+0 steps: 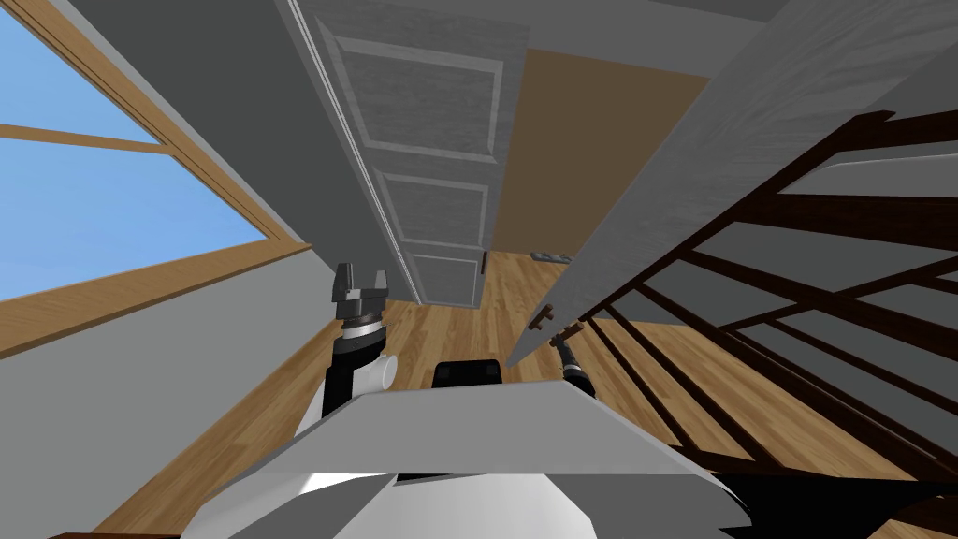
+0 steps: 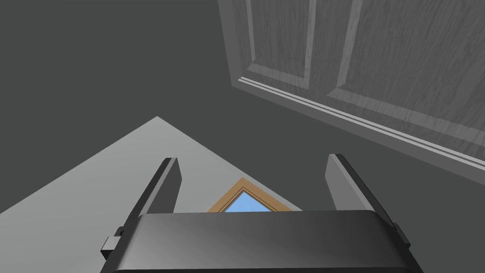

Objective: Pull the door open

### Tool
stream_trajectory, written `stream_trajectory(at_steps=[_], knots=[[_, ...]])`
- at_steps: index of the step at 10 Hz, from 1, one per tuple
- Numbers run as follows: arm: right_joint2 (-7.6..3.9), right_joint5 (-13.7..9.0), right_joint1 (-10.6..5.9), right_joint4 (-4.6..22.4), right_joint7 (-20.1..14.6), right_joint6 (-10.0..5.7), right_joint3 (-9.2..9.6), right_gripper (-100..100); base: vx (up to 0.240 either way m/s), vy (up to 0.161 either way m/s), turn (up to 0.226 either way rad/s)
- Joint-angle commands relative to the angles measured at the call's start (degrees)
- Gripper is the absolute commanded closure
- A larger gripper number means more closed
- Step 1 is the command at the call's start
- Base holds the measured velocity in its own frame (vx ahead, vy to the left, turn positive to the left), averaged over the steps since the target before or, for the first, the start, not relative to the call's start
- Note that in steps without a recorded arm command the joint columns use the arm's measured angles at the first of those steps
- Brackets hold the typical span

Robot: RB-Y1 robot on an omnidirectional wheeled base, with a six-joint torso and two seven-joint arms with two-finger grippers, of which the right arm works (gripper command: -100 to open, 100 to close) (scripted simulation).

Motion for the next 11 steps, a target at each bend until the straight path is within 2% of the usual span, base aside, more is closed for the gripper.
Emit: stream_trajectory(at_steps=[1,9,10,11], knots=[[0.37,-0.6,-0.26,-1.9,-1.6,0.27,-0.26,100,0.000,0.000,0.000],[0.37,-0.8,-0.46,-2.0,-3.0,0.21,0.20,100,-0.011,-0.016,0.009],[0.37,-0.8,-0.46,-1.3,-3.0,0.21,0.20,100,-0.003,-0.019,-0.001],[0.37,-0.8,-0.46,-2.0,-3.0,0.21,0.20,100,0.010,-0.012,-0.011]])
